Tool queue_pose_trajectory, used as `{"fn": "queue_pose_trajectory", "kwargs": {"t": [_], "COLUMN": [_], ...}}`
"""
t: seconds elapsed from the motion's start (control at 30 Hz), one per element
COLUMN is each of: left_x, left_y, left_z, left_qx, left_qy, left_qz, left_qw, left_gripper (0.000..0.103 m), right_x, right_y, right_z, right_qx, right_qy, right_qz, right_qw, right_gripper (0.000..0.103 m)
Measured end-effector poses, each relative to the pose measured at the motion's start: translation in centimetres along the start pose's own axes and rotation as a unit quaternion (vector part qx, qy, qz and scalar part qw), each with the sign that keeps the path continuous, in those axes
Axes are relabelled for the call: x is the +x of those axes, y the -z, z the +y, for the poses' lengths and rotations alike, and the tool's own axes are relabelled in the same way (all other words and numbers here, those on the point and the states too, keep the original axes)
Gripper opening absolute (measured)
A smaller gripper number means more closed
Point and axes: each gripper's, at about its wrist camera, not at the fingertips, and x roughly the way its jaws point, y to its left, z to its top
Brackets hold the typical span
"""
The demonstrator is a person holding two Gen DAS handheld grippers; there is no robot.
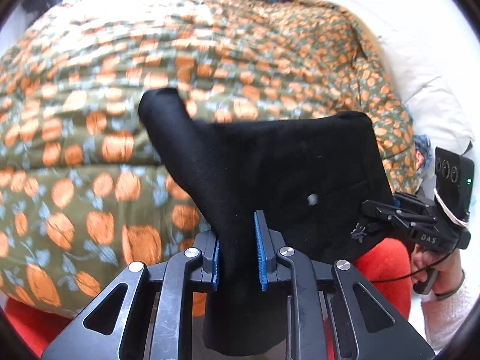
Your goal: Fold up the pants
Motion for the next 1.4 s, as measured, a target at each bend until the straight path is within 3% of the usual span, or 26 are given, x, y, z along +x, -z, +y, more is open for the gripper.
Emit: {"fn": "queue_pose_trajectory", "kwargs": {"t": [0.2, 0.33, 0.43, 0.47, 0.5, 0.57, 0.63, 0.73, 0.8, 0.87, 1.0, 1.03, 1.1, 1.3, 1.4], "left_x": [-3.3, -4.8, -4.0, -3.5, -3.3, -3.5, -3.8, -3.6, -3.5, -3.6, -3.9, -4.1, -4.3, -5.1, -5.2], "left_y": [-5.3, -10.1, -12.6, -12.7, -12.4, -10.6, -7.8, -4.2, -2.0, 0.1, 2.4, 2.9, 3.7, 4.7, 5.1], "left_z": [1.2, 2.9, 4.2, 4.7, 4.8, 4.9, 5.0, 4.7, 4.3, 3.2, 1.8, 1.5, 1.1, 1.5, 1.6], "left_qx": [0.015, 0.024, 0.041, 0.046, 0.052, 0.074, 0.086, 0.095, 0.088, 0.078, 0.061, 0.054, 0.049, 0.013, 0.007], "left_qy": [-0.024, -0.056, -0.125, -0.162, -0.175, -0.200, -0.226, -0.251, -0.269, -0.300, -0.312, -0.324, -0.332, -0.291, -0.286], "left_qz": [-0.062, -0.126, -0.142, -0.142, -0.142, -0.153, -0.168, -0.159, -0.144, -0.141, -0.126, -0.124, -0.130, -0.086, -0.078], "left_qw": [0.9977, 0.9902, 0.9810, 0.9756, 0.9729, 0.9650, 0.9558, 0.9502, 0.9483, 0.9403, 0.9397, 0.9363, 0.9329, 0.9526, 0.9551], "left_gripper": [0.018, 0.019, 0.033, 0.041, 0.045, 0.076, 0.093, 0.095, 0.095, 0.098, 0.100, 0.100, 0.100, 0.100, 0.100], "right_x": [-0.5, 0.6, 2.1, 2.6, 2.8, 2.0, 0.9, 0.0, -0.3, -0.4, -0.8, -0.8, -0.5, -0.1, -0.5], "right_y": [-6.0, -11.8, -15.6, -16.4, -16.6, -16.1, -14.8, -12.2, -10.3, -8.6, -4.9, -3.8, -2.6, -0.8, -0.8], "right_z": [4.9, 4.9, 3.8, 3.3, 2.9, 2.3, 2.1, 2.4, 2.7, 3.3, 4.9, 5.2, 5.8, 7.1, 7.8], "right_qx": [-0.058, -0.051, -0.032, -0.024, -0.017, -0.009, -0.006, -0.009, 0.001, 0.010, 0.024, 0.035, 0.044, 0.031, 0.019], "right_qy": [-0.010, -0.013, 0.018, 0.050, 0.080, 0.088, 0.095, 0.112, 0.120, 0.124, 0.140, 0.141, 0.137, 0.160, 0.174], "right_qz": [-0.049, -0.085, -0.102, -0.097, -0.097, -0.106, -0.110, -0.101, -0.094, -0.094, -0.100, -0.103, -0.103, -0.083, -0.085], "right_qw": [0.997, 0.995, 0.994, 0.994, 0.992, 0.990, 0.989, 0.989, 0.988, 0.988, 0.985, 0.984, 0.984, 0.983, 0.981], "right_gripper": [0.031, 0.031, 0.042, 0.045, 0.047, 0.053, 0.063, 0.069, 0.081, 0.091, 0.096, 0.102, 0.103, 0.103, 0.103]}}
